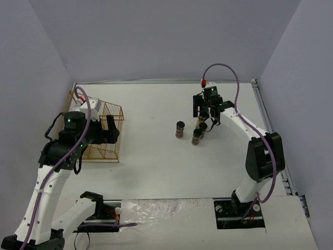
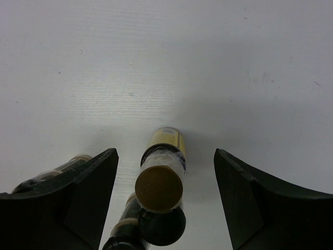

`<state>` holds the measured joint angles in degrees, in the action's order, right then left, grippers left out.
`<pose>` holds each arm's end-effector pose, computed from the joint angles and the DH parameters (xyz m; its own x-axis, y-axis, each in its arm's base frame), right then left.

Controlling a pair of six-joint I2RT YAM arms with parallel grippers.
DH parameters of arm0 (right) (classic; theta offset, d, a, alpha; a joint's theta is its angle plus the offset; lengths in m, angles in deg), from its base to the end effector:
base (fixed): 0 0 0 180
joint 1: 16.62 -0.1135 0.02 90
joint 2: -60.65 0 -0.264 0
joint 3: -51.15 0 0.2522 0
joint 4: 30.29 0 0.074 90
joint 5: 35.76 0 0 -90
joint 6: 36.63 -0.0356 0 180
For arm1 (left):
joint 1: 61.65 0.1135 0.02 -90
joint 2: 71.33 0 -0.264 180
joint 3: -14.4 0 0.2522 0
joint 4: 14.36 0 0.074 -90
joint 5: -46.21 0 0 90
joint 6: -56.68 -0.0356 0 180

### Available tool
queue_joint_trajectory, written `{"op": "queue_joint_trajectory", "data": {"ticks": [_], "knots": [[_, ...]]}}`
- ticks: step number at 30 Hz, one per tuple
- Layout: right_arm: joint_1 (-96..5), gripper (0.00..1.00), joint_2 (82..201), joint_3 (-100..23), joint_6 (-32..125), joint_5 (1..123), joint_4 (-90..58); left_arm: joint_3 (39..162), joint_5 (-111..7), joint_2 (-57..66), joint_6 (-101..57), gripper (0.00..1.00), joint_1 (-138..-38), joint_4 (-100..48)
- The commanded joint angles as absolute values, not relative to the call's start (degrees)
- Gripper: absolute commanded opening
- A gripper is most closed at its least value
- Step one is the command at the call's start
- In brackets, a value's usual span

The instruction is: Organize the condiment bottles

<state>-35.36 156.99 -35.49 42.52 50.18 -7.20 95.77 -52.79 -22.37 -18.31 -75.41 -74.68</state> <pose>0.3700 0.1228 0.2741 -0.5534 0.0105 -0.8329 -0.1628 0.9793 0.1206 0.1502 -0.0425 0.3967 -0.5348 -0.1324 -0.8346 0.2389 0.9237 -0.2996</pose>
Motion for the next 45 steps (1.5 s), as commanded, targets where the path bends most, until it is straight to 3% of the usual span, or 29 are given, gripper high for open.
{"op": "queue_joint_trajectory", "data": {"ticks": [1, 3, 5, 10, 14, 23, 26, 45], "knots": [[-35.51, 0.69, 156.63, -34.21, 43.76, 50.08, -13.76, 97.01, -53.1, -21.05, -20.08, 0.97, -75.53, -72.65], [-35.43, 0.64, 156.91, -33.53, 43.71, 50.02, -14.81, 97.16, -52.91, -20.68, -20.41, 0.97, -75.53, -72.59], [-35.5, 0.53, 157.52, -33.01, 43.78, 50.25, -15.6, 97.47, -52.52, -19.98, -20.64, 0.97, -75.53, -72.67], [-35.78, 0.5, 156.62, -31.43, 43.53, 50.2, -16.0, 97.77, -52.49, -19.47, -21.27, 0.97, -75.53, -72.59], [-35.83, 0.43, 156.13, -30.52, 43.73, 49.98, -16.44, 97.74, -52.51, -19.1, -21.56, 0.97, -75.53, -72.37], [-36.28, 0.06, 155.58, -29.97, 45.37, 47.27, -18.02, 97.52, -52.57, -19.44, -21.63, 0.97, -75.53, -72.32], [-36.64, 0.0, 154.99, -31.43, 47.03, 46.62, -18.02, 97.34, -52.49, -19.72, -21.54, 0.97, -75.53, -72.58], [-50.37, 0.0, 161.36, -58.23, 58.21, 55.35, -17.32, 97.24, -49.94, -21.85, -20.13, 0.97, -75.45, -72.16]]}}
